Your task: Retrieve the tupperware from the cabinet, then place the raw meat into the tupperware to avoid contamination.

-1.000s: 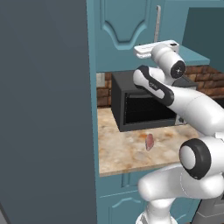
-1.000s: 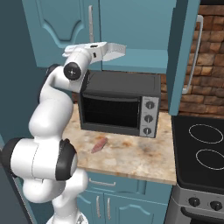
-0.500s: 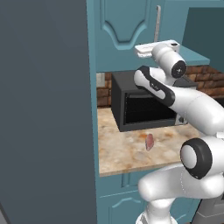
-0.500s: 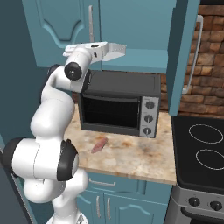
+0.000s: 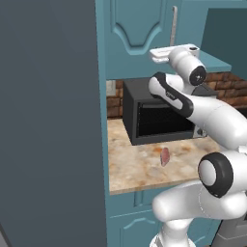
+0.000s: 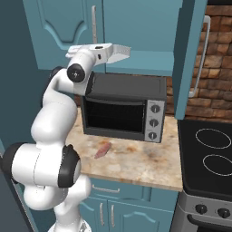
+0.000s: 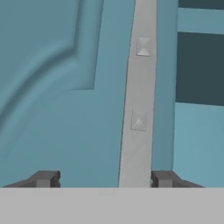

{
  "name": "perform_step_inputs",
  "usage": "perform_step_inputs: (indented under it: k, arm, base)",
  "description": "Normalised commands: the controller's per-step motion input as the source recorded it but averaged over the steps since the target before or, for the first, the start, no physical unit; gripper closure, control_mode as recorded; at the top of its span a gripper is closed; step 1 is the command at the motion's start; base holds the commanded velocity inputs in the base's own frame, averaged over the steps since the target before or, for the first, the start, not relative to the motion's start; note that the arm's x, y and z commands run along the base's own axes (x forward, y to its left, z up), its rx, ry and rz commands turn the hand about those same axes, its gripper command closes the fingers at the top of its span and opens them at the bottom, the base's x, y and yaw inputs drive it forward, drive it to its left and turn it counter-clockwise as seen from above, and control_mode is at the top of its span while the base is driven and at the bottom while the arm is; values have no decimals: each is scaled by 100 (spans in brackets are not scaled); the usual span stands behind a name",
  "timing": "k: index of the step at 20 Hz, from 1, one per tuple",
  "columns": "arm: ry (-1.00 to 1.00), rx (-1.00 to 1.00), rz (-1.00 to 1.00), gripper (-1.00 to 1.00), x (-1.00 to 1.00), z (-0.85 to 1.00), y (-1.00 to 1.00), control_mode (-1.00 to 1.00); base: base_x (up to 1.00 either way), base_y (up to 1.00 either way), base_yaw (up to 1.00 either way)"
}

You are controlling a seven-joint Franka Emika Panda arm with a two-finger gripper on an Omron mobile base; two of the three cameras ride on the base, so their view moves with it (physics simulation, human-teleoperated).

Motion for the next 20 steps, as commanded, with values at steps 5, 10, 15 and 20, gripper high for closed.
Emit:
perform_step_inputs:
  k: [5,10,15,20]
  arm:
    - [1,0,3,100,20,0,-4,-100]
    - [3,0,4,100,17,-1,-12,-100]
    - [3,0,5,100,20,-8,-24,-100]
    - [3,0,3,100,11,-2,-6,-100]
  base:
    - [0,0,0]
    - [0,0,0]
    - [0,0,0]
    - [0,0,0]
